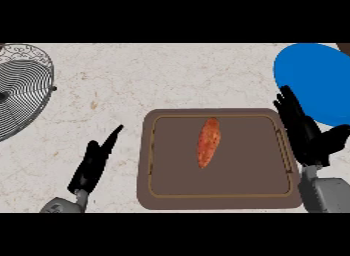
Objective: Pick the sweet potato from the tray and place it in the plate
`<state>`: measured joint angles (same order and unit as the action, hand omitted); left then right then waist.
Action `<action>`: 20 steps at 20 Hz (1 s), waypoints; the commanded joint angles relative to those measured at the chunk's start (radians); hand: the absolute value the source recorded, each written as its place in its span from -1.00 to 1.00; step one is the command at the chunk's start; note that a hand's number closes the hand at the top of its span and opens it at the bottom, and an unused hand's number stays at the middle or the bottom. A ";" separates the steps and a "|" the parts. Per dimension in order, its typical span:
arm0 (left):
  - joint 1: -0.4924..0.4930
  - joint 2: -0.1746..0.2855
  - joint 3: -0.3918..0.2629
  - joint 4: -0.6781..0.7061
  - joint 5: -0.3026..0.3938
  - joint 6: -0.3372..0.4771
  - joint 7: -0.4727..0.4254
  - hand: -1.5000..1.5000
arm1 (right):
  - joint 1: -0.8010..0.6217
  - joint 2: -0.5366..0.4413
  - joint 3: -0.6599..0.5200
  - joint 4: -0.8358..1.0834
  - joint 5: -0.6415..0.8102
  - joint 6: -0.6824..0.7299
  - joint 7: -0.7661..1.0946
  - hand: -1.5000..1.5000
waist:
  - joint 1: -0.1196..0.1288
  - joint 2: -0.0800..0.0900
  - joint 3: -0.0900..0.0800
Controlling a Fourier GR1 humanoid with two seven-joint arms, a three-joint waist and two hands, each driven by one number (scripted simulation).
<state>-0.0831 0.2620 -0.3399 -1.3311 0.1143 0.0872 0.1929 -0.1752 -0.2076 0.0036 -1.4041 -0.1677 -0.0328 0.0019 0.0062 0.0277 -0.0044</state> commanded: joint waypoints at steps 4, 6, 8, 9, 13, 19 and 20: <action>-0.032 0.005 0.091 -0.051 -0.029 0.133 0.020 0.00 | -0.094 0.096 0.093 -0.088 -0.066 0.065 0.070 1.00 | 0.032 -0.035 0.005; -0.038 -0.009 0.100 -0.052 -0.068 0.207 -0.006 0.00 | -0.169 0.117 0.086 -0.114 -0.130 0.094 0.107 1.00 | 0.064 -0.040 0.005; -0.040 -0.060 0.023 -0.021 -0.047 0.154 0.048 0.00 | -0.180 -0.277 0.135 -0.113 0.344 0.045 0.040 1.00 | 0.061 -0.071 -0.031; -0.055 -0.081 0.030 -0.018 -0.048 0.179 0.053 0.00 | -0.173 -0.315 0.163 -0.115 0.426 0.027 0.025 1.00 | 0.053 -0.064 -0.023; -0.031 -0.041 0.093 -0.055 -0.057 0.240 0.021 0.00 | -0.020 0.004 0.161 -0.114 0.342 -0.214 -0.036 1.00 | 0.030 -0.035 0.007; -0.035 -0.055 0.089 -0.072 -0.048 0.254 0.030 0.00 | 0.036 0.113 0.211 -0.082 0.143 -0.026 -0.290 -1.00 | 0.021 -0.027 0.007; -0.013 -0.037 0.092 -0.092 -0.049 0.254 0.028 0.00 | 0.071 0.048 0.214 -0.061 0.167 0.021 -0.331 -1.00 | 0.021 -0.028 0.007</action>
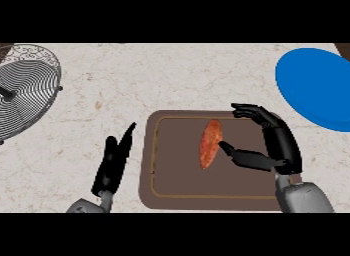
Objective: Pick the sweet potato from the tray and place it in the plate
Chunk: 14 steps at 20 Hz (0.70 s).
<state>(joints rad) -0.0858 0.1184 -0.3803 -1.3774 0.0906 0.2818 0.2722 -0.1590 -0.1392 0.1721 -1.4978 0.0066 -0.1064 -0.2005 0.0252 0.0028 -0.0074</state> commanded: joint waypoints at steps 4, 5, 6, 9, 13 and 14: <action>0.005 0.095 0.122 -0.046 -0.026 0.075 -0.066 0.00 | 0.009 -0.176 0.098 -0.005 0.155 0.116 -0.010 -1.00 | -0.006 -0.009 0.006; -0.015 0.123 0.152 -0.030 -0.001 0.042 -0.067 0.00 | -0.025 -0.171 0.107 0.032 0.216 0.073 -0.012 -1.00 | 0.003 -0.005 0.006; -0.004 0.127 0.145 -0.025 -0.001 0.034 -0.078 0.00 | -0.036 -0.193 0.131 -0.009 0.266 0.060 0.051 -1.00 | -0.002 -0.009 0.004; 0.025 0.121 0.131 -0.037 -0.005 0.053 -0.078 0.00 | -0.065 -0.251 0.146 -0.052 0.317 0.099 0.164 -1.00 | -0.008 -0.012 0.004; 0.025 0.119 0.116 -0.047 -0.010 0.065 -0.069 0.00 | -0.180 -0.301 0.173 -0.040 0.345 0.223 0.313 -1.00 | 0.008 -0.010 0.004; -0.036 0.122 0.138 -0.044 0.001 0.061 -0.034 0.00 | -0.200 -0.280 0.190 -0.030 0.352 0.234 0.350 -1.00 | 0.003 -0.007 0.005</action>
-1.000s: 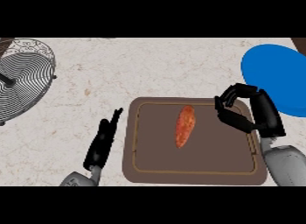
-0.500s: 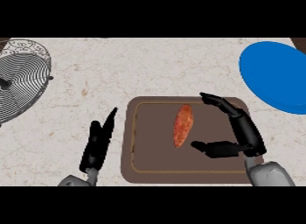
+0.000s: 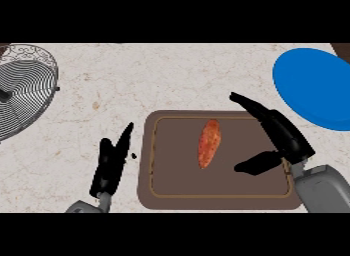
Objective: Pick the sweet potato from the tray and place it in the plate
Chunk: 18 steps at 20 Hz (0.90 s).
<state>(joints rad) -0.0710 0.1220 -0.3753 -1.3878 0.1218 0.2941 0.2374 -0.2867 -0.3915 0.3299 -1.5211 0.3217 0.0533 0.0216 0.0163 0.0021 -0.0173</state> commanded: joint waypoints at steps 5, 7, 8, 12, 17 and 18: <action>-0.025 0.114 0.114 -0.037 -0.032 0.058 -0.027 0.00 | -0.104 -0.049 0.089 0.000 -0.012 0.263 0.254 -1.00 | 0.011 -0.006 0.016; -0.032 0.130 0.127 -0.040 -0.010 0.037 -0.014 0.00 | -0.157 -0.024 0.109 0.024 -0.005 0.298 0.311 -1.00 | 0.018 -0.003 0.016; -0.010 0.136 0.130 -0.022 -0.011 0.036 -0.047 0.00 | -0.144 -0.008 0.118 -0.026 -0.025 0.317 0.367 -1.00 | 0.007 -0.007 0.015; -0.036 0.151 0.132 -0.047 -0.010 0.044 -0.011 0.00 | -0.144 0.008 0.127 0.034 -0.013 0.327 0.357 -1.00 | 0.005 -0.005 0.017; -0.047 0.153 0.120 -0.061 -0.021 0.061 -0.005 0.00 | -0.210 0.044 0.109 0.076 -0.011 0.340 0.394 -1.00 | 0.012 -0.004 0.018; 0.006 0.160 0.132 -0.048 0.007 0.041 -0.051 0.00 | -0.192 0.029 0.105 0.077 -0.012 0.343 0.373 -1.00 | 0.012 -0.003 0.017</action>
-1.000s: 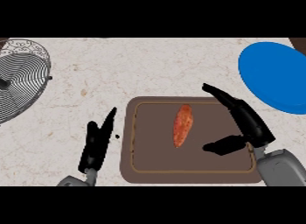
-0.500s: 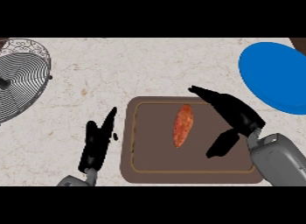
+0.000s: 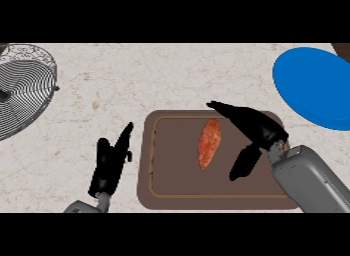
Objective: Pick the sweet potato from the tray and place it in the plate
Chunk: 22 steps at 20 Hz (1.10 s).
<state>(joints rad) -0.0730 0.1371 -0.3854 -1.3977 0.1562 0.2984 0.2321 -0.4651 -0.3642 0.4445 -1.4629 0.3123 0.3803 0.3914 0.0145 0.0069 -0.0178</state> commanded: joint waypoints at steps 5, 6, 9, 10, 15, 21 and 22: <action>-0.037 0.112 0.108 -0.017 -0.061 0.078 -0.025 0.00 | -0.060 0.037 0.007 0.067 0.010 0.044 0.014 -1.00 | 0.012 -0.006 0.018; -0.031 0.129 0.121 -0.032 -0.046 0.064 -0.027 0.00 | -0.035 0.039 0.021 0.065 0.022 0.033 -0.005 -1.00 | 0.011 -0.007 0.018; -0.012 0.151 0.131 -0.025 -0.027 0.039 -0.052 0.00 | 0.001 0.046 0.029 0.061 0.030 0.023 -0.007 -1.00 | 0.004 -0.008 0.018; -0.025 0.126 0.127 0.005 -0.026 0.045 -0.062 0.00 | -0.013 0.070 0.030 0.062 0.037 0.011 0.001 -1.00 | 0.000 -0.007 0.018; -0.009 0.149 0.117 -0.035 -0.018 0.043 -0.036 0.00 | -0.021 0.049 0.017 0.126 0.051 0.025 -0.044 -1.00 | 0.009 -0.006 0.019; -0.019 0.165 0.131 -0.029 -0.007 0.041 -0.049 0.00 | -0.022 0.097 0.041 0.164 0.086 -0.004 -0.051 1.00 | 0.011 -0.005 0.018; -0.002 0.125 0.099 -0.034 -0.034 0.090 -0.052 0.00 | -0.019 0.069 0.063 0.145 0.117 -0.003 -0.088 1.00 | 0.008 -0.008 0.019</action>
<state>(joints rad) -0.0729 0.1493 -0.3964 -1.4060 0.1816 0.3230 0.2263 -0.4876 -0.2862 0.4824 -1.3279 0.3869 0.3895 0.3471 0.0110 0.0073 -0.0149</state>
